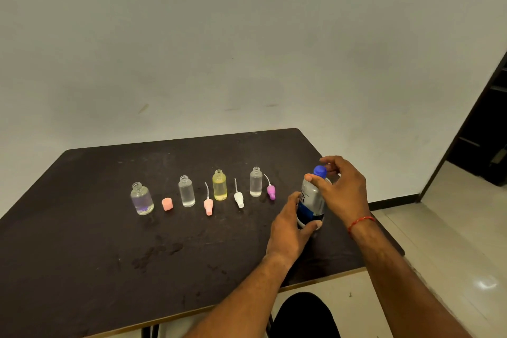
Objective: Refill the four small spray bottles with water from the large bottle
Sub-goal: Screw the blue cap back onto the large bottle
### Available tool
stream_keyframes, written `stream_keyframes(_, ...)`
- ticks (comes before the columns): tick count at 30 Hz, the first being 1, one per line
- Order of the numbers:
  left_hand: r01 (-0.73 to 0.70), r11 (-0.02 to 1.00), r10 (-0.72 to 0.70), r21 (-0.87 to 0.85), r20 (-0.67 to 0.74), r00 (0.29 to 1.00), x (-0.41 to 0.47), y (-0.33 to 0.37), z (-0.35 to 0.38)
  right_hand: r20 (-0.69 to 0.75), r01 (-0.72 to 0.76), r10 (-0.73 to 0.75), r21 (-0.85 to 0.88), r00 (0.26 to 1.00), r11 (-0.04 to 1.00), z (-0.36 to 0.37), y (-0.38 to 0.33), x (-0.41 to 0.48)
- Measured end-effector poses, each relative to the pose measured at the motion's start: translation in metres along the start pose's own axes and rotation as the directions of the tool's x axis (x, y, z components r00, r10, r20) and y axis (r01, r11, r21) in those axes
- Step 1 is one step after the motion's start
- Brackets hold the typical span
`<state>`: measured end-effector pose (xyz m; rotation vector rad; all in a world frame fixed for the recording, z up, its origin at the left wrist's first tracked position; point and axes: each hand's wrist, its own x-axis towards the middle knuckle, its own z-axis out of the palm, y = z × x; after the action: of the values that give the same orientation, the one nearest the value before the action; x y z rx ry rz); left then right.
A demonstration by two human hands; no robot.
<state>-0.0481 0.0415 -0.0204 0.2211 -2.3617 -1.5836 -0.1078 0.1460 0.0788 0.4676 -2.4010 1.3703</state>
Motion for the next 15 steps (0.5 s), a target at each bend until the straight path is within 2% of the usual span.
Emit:
stream_keyframes(5,-0.004,1.0,0.004,0.001,-0.008,1.0,0.0014,-0.0018,0.0,0.067,0.048,-0.05,0.039,0.996,0.998,-0.0054,0.0049,-0.0025)
stream_keyframes(11,-0.003,1.0,0.003,-0.003,-0.012,1.0,0.0004,-0.0006,0.0001,-0.039,-0.002,0.002,-0.009,0.999,1.0,-0.0024,0.0028,0.0006)
stream_keyframes(15,-0.002,1.0,0.002,0.002,-0.006,1.0,0.0,-0.0002,-0.0005,-0.013,-0.032,0.032,-0.029,0.999,0.999,0.0,0.0006,-0.0007)
